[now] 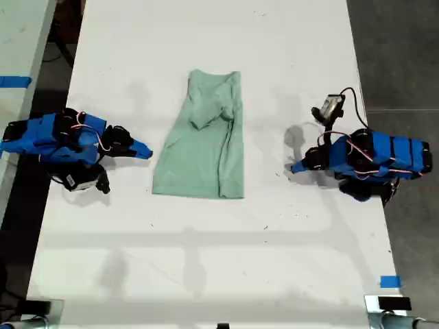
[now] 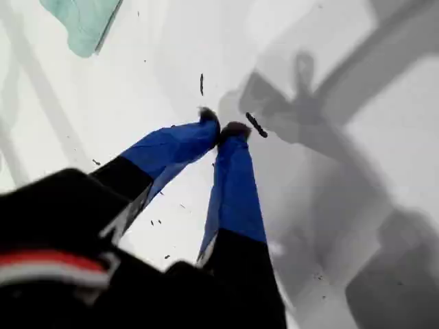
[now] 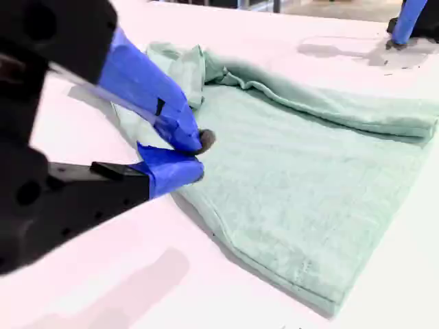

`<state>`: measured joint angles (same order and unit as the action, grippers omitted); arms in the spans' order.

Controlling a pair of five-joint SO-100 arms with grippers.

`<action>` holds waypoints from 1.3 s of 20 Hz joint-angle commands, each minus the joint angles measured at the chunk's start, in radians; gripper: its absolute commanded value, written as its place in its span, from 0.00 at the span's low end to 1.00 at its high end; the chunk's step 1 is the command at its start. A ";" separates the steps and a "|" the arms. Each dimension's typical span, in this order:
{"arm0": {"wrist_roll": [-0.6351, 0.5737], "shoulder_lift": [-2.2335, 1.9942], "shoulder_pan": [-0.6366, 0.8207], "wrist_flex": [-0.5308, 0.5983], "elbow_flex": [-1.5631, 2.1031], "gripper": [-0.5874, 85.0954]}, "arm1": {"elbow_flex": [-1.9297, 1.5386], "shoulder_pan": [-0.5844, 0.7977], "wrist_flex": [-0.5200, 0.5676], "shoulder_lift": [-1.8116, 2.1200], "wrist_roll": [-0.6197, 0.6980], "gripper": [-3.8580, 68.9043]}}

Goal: Fold t shirt

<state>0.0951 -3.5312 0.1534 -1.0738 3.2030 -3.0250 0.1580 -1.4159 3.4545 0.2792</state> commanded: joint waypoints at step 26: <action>0.048 1.967 -0.184 -0.356 -1.399 0.28 | -0.061 0.002 0.023 0.046 0.037 0.13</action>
<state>0.1534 -1.5677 -0.0430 -1.4419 1.8623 -3.0250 0.1473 -1.4159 3.4545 0.2976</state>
